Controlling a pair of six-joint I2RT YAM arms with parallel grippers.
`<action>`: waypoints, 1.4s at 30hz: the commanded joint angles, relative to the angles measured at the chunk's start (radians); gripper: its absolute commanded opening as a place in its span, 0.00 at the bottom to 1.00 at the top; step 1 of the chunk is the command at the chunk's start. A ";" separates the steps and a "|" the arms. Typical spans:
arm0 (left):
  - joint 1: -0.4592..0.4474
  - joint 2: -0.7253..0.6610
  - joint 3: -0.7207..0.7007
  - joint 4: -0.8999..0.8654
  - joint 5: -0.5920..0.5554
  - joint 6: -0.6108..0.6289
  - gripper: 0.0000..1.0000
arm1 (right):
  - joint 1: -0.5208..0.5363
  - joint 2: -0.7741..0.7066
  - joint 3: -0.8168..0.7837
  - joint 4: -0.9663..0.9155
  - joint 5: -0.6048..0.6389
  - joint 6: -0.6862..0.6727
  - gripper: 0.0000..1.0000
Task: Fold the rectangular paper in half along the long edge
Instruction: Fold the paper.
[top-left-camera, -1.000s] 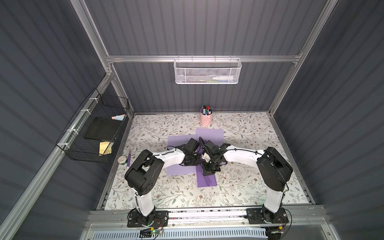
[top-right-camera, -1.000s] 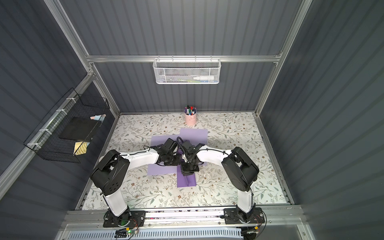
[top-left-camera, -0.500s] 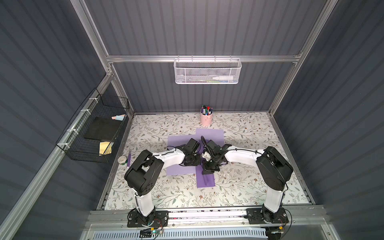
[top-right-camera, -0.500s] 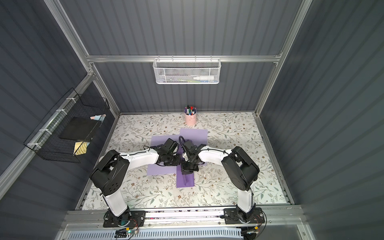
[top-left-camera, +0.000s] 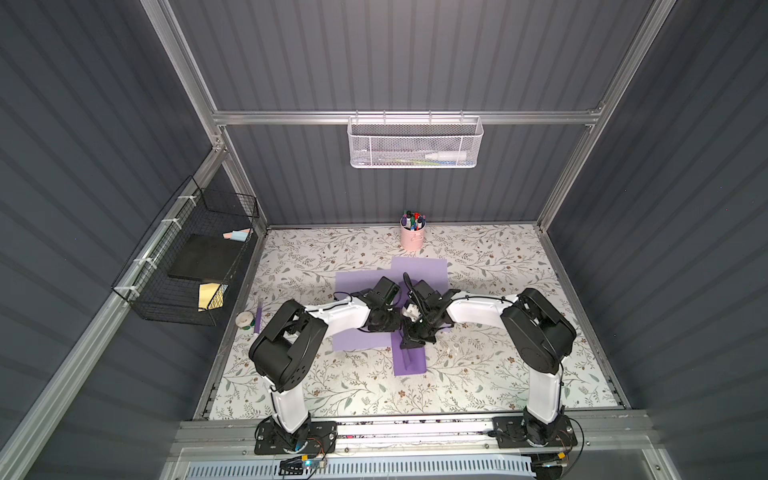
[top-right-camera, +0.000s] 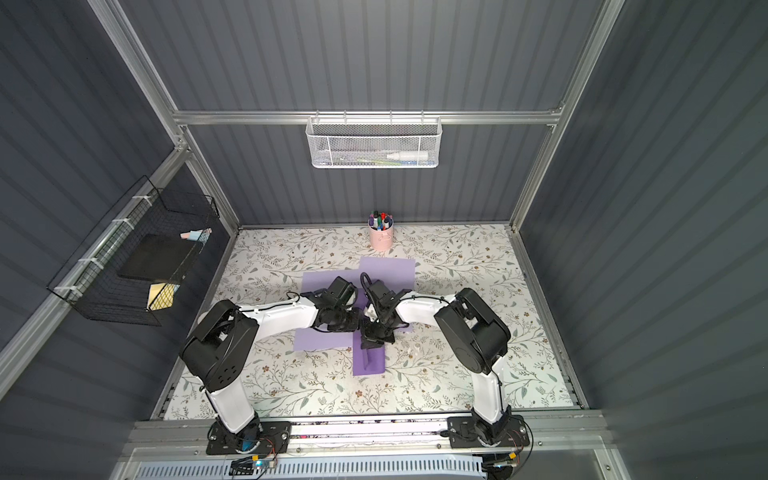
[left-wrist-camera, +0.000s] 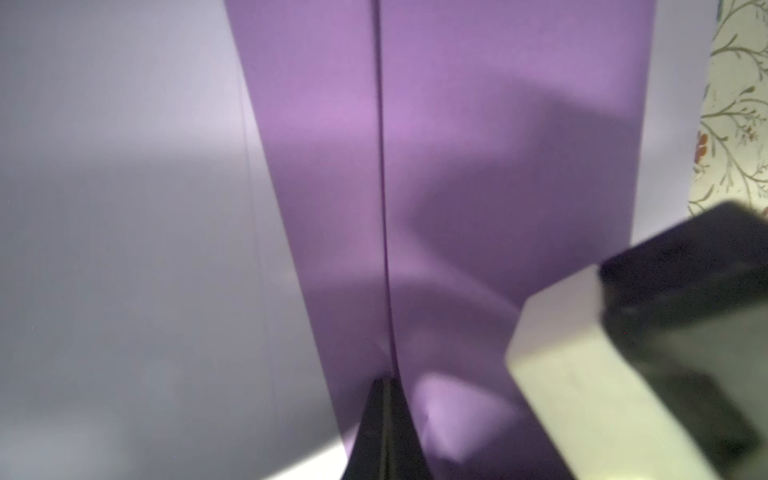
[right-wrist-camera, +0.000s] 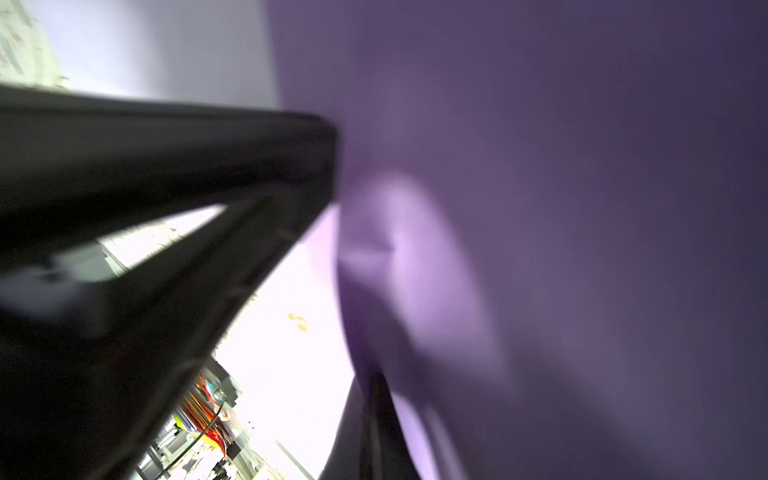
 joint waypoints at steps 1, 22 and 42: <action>-0.002 -0.034 0.026 -0.103 -0.045 -0.009 0.00 | 0.001 0.007 -0.022 -0.013 0.002 0.008 0.00; 0.026 -0.056 -0.019 -0.035 0.034 0.014 0.00 | 0.002 0.007 -0.031 -0.020 0.009 0.000 0.00; 0.026 -0.008 -0.075 -0.009 0.036 -0.009 0.00 | 0.027 -0.047 0.021 -0.112 0.017 -0.044 0.00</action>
